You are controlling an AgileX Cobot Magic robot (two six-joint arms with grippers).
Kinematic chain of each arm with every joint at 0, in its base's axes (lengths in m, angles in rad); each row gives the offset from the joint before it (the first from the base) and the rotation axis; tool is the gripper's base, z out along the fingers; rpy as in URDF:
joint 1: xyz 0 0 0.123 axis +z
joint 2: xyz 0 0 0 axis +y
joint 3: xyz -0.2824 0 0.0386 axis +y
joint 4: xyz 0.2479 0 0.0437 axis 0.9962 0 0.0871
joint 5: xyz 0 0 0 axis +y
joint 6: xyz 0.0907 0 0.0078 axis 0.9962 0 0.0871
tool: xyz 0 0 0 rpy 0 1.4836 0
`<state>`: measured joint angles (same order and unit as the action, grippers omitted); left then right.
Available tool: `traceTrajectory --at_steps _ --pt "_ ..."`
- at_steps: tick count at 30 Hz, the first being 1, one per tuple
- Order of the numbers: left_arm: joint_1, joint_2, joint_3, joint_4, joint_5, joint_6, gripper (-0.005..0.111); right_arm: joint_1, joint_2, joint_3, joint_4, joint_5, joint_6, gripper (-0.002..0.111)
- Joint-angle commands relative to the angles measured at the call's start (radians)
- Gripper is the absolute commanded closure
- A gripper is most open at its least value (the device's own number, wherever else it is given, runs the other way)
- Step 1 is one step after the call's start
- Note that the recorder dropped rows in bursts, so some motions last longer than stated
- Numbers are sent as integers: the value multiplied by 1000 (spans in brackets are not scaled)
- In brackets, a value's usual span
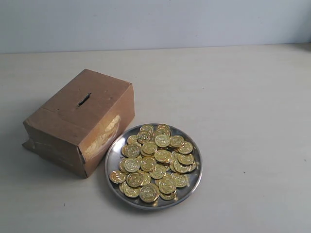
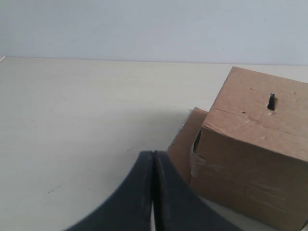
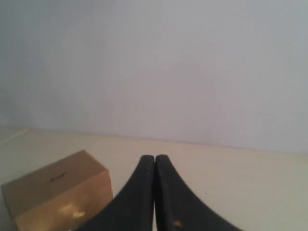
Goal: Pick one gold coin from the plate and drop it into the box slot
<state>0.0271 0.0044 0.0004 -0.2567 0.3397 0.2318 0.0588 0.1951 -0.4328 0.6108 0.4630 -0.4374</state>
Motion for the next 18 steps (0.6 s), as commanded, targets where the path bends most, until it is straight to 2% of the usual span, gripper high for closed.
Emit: traceTrajectory --at_steps 1,7,14,18 --pt "3 -4 0 -9 -5 1 107 37 127 -26 68 123 -203 108" --pt "3 -4 0 -9 -5 1 107 108 382 -80 65 258 -281 108" --pt "3 -4 0 -9 -5 1 107 206 741 -225 49 291 -330 108" --pt "3 -4 0 -9 -5 1 107 262 919 -334 -51 293 -323 108"
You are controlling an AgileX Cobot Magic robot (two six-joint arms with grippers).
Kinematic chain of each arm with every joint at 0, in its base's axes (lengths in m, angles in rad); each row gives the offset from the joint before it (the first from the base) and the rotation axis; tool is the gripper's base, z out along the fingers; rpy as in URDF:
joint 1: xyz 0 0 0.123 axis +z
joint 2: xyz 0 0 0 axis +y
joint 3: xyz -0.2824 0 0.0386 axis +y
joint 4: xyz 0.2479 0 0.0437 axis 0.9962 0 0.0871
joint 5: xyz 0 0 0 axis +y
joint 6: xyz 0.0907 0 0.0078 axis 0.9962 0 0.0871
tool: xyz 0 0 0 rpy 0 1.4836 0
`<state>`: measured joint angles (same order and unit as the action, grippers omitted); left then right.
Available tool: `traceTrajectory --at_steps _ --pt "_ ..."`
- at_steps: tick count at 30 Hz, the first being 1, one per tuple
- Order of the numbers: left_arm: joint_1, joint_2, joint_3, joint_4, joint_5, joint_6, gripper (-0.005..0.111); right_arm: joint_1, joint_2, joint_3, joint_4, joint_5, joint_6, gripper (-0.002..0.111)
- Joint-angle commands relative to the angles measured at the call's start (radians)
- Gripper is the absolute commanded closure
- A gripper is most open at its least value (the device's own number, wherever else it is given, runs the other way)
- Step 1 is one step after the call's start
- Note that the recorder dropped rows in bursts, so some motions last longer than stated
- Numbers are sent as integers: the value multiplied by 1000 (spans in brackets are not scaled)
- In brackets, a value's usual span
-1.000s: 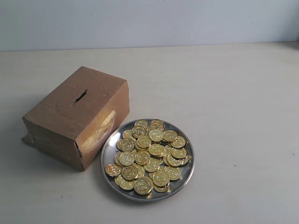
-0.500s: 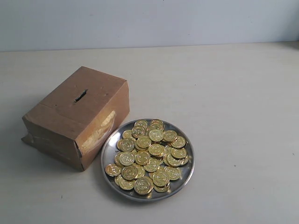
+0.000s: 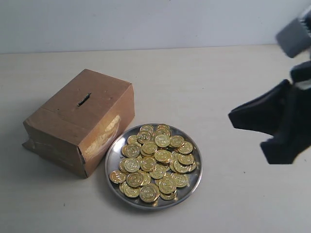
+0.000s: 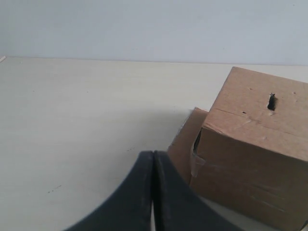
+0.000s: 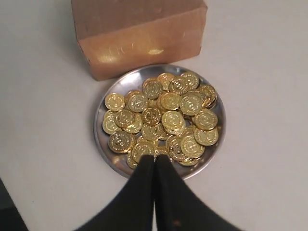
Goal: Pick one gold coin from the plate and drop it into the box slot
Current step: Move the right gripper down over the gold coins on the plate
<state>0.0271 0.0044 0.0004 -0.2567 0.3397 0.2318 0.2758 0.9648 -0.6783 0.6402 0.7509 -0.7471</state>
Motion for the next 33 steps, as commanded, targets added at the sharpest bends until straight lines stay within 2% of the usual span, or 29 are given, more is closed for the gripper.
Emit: traceTrajectory --at_steps 1,9,21,25,31,33 --pt "3 -4 0 -9 -5 1 107 60 191 -114 -115 3 -13 108" --pt "3 -4 0 -9 -5 1 107 175 485 -278 -363 3 86 108" --pt "3 -4 0 -9 -5 1 107 190 786 -387 -325 -6 93 107" --pt "3 -4 0 -9 -5 1 107 190 837 -387 -325 -4 42 96" --pt "3 -4 0 -9 -5 1 107 201 871 -387 -302 -20 -28 68" --pt "3 -4 0 -9 -5 1 107 226 875 -387 -304 -33 -65 64"
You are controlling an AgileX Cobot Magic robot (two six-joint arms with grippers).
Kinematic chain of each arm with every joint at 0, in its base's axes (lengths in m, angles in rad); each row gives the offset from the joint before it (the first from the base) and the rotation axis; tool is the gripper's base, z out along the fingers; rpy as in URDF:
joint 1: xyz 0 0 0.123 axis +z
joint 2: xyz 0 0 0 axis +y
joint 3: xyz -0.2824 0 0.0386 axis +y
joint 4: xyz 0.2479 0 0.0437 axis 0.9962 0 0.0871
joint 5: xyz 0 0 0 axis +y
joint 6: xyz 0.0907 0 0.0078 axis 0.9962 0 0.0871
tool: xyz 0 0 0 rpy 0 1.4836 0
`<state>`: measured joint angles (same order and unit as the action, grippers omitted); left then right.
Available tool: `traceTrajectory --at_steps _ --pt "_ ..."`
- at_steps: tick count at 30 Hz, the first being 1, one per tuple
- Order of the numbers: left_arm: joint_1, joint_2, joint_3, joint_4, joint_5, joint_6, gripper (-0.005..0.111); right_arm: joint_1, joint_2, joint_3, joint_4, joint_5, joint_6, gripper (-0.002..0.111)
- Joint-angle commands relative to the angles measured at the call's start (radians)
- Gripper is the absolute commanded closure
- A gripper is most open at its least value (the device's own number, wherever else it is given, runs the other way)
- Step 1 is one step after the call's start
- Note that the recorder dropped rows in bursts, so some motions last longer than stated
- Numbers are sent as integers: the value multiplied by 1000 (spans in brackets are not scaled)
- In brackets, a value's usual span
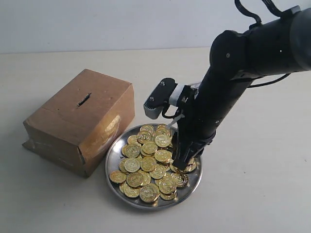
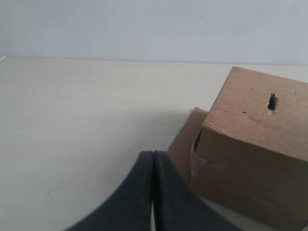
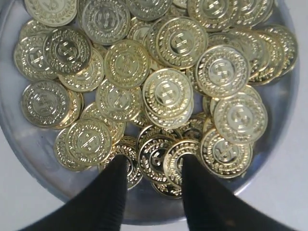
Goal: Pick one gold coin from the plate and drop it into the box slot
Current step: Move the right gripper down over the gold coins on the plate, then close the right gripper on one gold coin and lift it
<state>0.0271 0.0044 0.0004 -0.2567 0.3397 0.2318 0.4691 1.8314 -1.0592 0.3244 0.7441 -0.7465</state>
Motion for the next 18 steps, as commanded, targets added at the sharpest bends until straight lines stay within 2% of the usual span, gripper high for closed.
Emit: traceTrajectory --at_steps 1,8,14,18 --pt "3 -4 0 -9 -5 1 107 47 11 -6 12 -44 -73 63" --pt "3 -4 0 -9 -5 1 107 96 10 -6 -10 -208 -73 63" --pt "3 -4 0 -9 -5 1 107 96 31 -6 -44 -219 -73 63" --pt "3 -4 0 -9 -5 1 107 96 64 -6 -49 -228 -70 56"
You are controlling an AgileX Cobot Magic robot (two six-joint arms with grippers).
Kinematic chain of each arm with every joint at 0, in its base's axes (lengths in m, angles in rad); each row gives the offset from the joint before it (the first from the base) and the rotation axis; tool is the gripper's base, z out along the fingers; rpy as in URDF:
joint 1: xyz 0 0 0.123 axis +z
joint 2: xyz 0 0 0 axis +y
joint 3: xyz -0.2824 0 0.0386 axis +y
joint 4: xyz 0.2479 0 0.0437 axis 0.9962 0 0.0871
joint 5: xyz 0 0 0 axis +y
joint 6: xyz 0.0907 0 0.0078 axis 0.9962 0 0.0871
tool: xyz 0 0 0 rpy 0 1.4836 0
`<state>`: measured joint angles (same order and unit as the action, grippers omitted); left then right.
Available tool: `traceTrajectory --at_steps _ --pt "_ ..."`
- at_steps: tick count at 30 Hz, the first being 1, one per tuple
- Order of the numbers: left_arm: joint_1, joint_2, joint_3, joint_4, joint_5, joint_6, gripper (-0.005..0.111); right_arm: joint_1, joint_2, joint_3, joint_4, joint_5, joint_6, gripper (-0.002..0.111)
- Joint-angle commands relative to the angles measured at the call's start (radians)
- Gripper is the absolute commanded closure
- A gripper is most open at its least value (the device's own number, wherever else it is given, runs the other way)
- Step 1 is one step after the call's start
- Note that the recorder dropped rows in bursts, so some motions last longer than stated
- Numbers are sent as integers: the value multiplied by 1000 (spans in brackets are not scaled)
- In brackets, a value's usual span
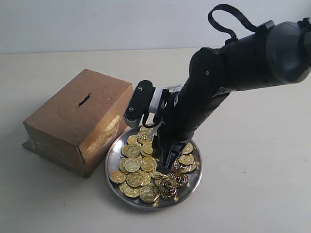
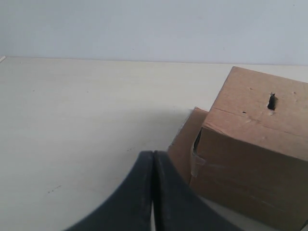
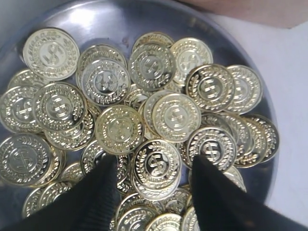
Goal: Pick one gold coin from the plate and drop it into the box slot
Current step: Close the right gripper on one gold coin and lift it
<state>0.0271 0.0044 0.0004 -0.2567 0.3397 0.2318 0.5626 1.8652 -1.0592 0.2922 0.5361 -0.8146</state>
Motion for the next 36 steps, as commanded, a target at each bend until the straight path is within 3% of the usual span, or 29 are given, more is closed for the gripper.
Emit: traceTrajectory --at_steps 1,18,24,36 --pt "3 -4 0 -9 -5 1 107 2 37 -6 -16 -26 9 53" --pt "3 -4 0 -9 -5 1 107 2 95 -6 -16 -89 124 51" --pt "3 -4 0 -9 -5 1 107 2 95 -6 -125 -74 309 52" --pt "3 -4 0 -9 -5 1 107 2 95 -6 -128 -63 321 54"
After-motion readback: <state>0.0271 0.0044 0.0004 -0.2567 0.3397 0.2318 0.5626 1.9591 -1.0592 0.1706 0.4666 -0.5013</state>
